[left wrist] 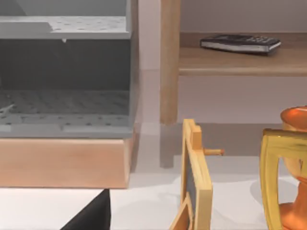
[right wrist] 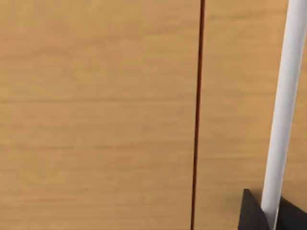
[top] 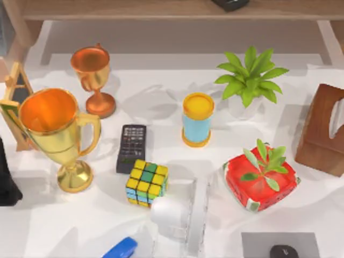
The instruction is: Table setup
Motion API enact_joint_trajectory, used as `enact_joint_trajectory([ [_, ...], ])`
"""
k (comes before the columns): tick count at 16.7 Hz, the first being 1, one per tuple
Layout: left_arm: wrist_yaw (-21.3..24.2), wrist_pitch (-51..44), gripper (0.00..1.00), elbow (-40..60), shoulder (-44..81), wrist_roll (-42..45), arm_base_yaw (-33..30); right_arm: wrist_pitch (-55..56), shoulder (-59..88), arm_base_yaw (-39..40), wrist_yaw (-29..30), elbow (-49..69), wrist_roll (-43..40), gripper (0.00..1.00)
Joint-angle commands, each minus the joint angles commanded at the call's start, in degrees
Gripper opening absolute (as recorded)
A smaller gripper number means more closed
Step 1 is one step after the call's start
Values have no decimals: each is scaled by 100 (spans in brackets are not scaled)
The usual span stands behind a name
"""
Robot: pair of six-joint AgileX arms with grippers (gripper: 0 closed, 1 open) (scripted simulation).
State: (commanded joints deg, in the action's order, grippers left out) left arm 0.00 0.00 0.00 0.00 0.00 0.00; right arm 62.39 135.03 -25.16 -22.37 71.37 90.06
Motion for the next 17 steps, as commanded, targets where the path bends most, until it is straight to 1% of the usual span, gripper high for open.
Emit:
enact_joint_trajectory([
  [1, 0, 0, 100, 0, 0, 0, 0, 0, 0, 0, 0, 0, 0, 0],
  [14, 0, 0, 100, 0, 0, 0, 0, 0, 0, 0, 0, 0, 0, 98],
  [15, 0, 0, 100, 0, 0, 0, 0, 0, 0, 0, 0, 0, 0, 100],
  [17, 0, 0, 100, 0, 0, 0, 0, 0, 0, 0, 0, 0, 0, 100],
])
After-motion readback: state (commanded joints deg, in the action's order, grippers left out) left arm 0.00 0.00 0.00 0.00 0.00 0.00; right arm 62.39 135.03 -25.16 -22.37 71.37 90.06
